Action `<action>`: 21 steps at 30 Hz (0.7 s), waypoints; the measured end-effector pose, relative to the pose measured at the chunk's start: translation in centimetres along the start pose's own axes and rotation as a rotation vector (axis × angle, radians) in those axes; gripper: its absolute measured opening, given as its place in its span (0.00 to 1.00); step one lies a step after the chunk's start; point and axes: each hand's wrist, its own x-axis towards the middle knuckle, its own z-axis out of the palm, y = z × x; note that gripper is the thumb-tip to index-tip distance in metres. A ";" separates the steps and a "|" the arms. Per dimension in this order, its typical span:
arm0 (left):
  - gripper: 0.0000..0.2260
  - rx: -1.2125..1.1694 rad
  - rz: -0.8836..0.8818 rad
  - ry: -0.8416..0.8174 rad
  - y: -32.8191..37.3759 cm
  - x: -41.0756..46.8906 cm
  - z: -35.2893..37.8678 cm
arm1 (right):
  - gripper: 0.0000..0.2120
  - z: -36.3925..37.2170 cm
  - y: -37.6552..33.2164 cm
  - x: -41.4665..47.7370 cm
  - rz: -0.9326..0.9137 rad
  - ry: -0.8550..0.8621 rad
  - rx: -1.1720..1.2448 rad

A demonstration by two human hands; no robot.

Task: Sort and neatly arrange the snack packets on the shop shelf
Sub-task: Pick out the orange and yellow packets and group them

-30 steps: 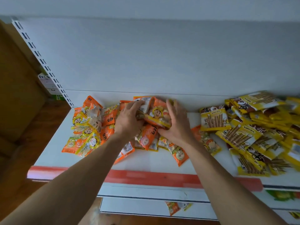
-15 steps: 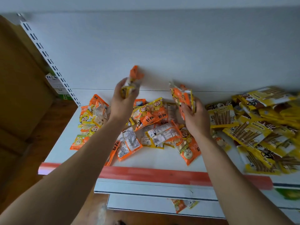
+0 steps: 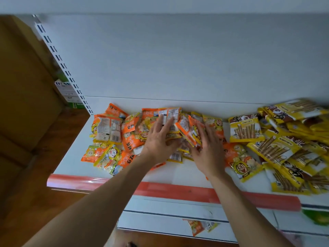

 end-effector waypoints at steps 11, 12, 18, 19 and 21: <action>0.24 0.113 0.127 0.061 -1.0 -2.7 -3.9 | 0.37 -0.4 -0.5 1.1 0.057 -0.085 -0.027; 0.23 0.068 0.175 0.082 -1.1 -3.2 -4.8 | 0.36 -0.7 -0.8 1.2 0.073 -0.115 -0.015; 0.22 0.019 0.253 0.471 -7.7 -5.3 -12.1 | 0.39 -0.8 -4.1 2.3 0.213 -0.159 -0.035; 0.28 0.058 0.146 0.470 -9.5 -5.6 -12.9 | 0.39 -0.4 -5.2 2.1 0.198 -0.109 -0.077; 0.41 0.107 -0.135 0.317 -12.9 -6.3 -13.8 | 0.38 0.9 -7.7 1.1 0.147 -0.016 -0.116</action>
